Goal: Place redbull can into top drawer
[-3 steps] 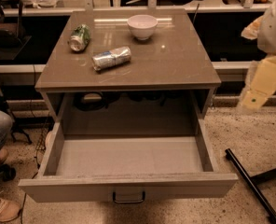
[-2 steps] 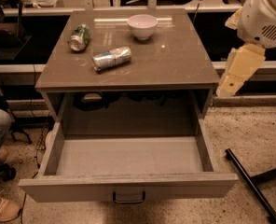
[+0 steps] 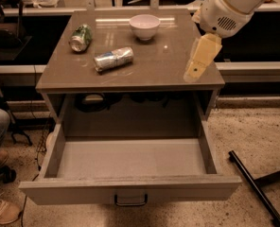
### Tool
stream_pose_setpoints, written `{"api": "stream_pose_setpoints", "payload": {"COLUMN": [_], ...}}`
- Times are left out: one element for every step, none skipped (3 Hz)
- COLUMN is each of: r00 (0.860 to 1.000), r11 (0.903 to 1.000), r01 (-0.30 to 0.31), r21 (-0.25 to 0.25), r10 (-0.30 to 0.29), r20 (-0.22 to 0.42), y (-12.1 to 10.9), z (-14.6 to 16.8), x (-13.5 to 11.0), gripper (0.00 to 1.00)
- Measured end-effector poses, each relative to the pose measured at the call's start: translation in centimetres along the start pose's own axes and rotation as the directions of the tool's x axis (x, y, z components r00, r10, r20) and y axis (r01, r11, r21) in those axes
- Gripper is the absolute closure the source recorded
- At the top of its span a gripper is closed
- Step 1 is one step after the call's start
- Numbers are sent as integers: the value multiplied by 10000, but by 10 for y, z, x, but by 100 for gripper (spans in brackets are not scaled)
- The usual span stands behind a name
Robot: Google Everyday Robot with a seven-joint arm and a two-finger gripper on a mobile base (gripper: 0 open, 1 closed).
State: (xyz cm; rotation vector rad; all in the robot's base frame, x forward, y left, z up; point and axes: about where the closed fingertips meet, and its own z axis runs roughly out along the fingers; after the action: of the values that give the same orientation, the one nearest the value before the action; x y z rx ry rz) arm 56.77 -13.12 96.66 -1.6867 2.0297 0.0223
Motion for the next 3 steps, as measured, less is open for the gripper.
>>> {"api": "stream_pose_setpoints", "payload": {"r00": [9992,9969,9969], "r11": [9981,9914,9914], "r01": [304,752,752], "r21": [-539,-1069,-1070], "r10": [-290,-723,-723], "r20": [260,309,309], "y": [-10,-17,-17], "z": [31,65,65], "x": [-30,-62,-62], "gripper": [0,0,0]}}
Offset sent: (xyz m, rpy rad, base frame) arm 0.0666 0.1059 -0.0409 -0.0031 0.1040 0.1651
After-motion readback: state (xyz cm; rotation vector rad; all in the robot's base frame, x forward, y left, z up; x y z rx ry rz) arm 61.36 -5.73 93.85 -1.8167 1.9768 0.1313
